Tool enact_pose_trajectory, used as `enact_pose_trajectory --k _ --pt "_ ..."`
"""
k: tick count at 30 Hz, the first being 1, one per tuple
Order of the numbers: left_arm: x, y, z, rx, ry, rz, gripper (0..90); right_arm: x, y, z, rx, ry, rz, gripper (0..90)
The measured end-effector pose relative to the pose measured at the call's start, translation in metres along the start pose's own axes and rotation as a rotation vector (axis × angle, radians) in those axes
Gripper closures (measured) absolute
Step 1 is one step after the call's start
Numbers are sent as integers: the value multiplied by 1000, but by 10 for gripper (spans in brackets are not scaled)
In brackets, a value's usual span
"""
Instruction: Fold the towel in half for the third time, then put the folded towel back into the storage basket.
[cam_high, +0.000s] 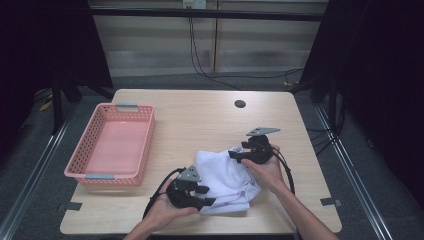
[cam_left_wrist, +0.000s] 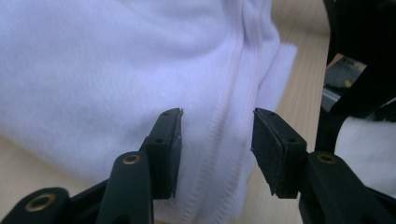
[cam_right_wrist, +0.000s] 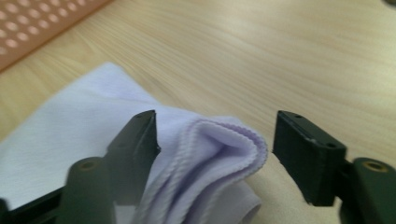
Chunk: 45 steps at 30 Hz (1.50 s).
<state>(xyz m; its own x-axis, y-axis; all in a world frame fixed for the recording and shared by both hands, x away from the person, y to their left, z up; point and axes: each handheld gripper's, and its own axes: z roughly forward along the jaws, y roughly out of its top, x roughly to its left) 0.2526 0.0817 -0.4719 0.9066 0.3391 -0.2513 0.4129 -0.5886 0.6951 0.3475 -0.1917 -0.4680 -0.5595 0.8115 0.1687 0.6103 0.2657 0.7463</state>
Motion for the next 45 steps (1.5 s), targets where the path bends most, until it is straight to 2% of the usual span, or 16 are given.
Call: enact_pose_trajectory --k 1,3,4,8,10,11,14,17,20,23,28,30,33,40,43,45 --pt "-1 -3 1 10 14 6 528 -2 -2 2 -10 -6 14 541" --pt "-4 -8 0 11 24 1 526 -4 -8 -1 -9 -21 25 688" --pt "-5 -9 0 17 29 12 525 -5 -11 -5 -10 -34 11 722" --pt "-8 -12 3 8 46 11 526 -10 -24 -15 -12 -31 9 784" --pt "-11 -13 3 20 56 44 511 -13 -33 -13 9 -32 0 782" --pt "-12 -13 4 11 57 40 503 -15 -37 -12 9 -28 7 780" --pt "-11 -13 -1 3 40 32 478 -19 -45 -9 15 -14 22 718" --pt "-10 -16 -9 -15 36 -4 438 -25 -44 -10 28 -30 34 502" --pt "-10 -24 -18 -33 59 -31 407 -31 -44 -14 16 3 56 337" --pt "-6 -31 -28 -54 89 -63 370 -30 -41 -18 -4 27 44 277" --pt "0 -34 -27 -52 108 -91 350 -26 -34 -17 45 78 9 191" --pt "1 -33 -24 -37 95 -97 342 -25 -34 -15 34 109 3 217" --pt "1 -32 -17 -13 75 -90 325 -20 -33 -10 46 96 -30 186" --pt "0 -27 -4 12 51 -66 291 -22 -39 7 89 136 -3 171" --pt "-3 -26 -1 27 55 -54 264 -17 -39 9 85 122 -44 166" --pt "-5 -26 1 43 83 -33 255 -14 -40 9 92 106 -74 182"
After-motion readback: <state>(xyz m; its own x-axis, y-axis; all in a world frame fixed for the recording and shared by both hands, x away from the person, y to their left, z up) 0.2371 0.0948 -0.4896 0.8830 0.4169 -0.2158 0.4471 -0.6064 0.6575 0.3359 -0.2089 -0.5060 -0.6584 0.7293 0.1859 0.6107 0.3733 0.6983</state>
